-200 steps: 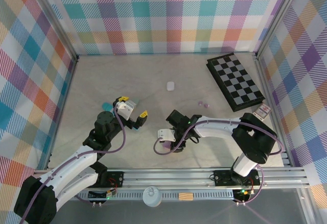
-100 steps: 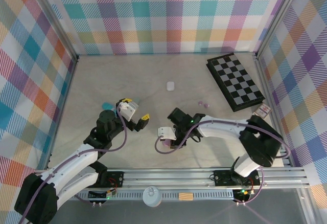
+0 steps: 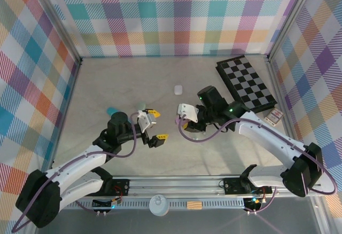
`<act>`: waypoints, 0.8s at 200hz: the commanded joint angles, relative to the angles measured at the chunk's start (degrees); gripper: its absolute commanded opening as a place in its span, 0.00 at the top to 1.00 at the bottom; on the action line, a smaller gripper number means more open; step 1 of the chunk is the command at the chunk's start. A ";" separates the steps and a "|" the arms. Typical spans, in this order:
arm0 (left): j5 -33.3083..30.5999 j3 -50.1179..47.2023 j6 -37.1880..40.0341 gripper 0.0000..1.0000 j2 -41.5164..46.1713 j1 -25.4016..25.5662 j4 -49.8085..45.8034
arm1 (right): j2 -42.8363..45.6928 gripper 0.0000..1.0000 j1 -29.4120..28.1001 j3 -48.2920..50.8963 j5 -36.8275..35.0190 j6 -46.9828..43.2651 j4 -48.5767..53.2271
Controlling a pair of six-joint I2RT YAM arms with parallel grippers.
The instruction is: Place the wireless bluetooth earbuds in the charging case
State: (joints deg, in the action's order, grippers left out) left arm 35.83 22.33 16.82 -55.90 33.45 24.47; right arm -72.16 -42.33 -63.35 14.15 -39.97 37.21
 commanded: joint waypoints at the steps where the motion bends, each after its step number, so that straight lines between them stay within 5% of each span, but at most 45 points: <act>1: 6.42 0.56 -6.21 0.00 -2.21 1.35 13.04 | 0.75 0.62 0.00 -3.61 7.50 -1.52 6.36; 72: 13.75 4.28 -13.78 0.04 -7.47 2.41 16.53 | -0.47 0.62 -0.19 -7.53 15.83 -1.78 8.59; 118: 14.89 4.48 -21.03 0.26 -12.50 3.02 26.55 | -1.84 0.63 -0.21 -7.95 17.14 -2.07 7.98; 160: 15.65 4.79 -19.61 0.37 -13.15 3.60 27.59 | -2.13 0.64 -0.21 -8.19 17.36 -2.48 8.35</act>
State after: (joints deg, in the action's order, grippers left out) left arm 49.25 25.82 -2.83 -69.36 36.36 48.05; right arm -74.08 -42.33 -69.93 28.40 -41.06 44.69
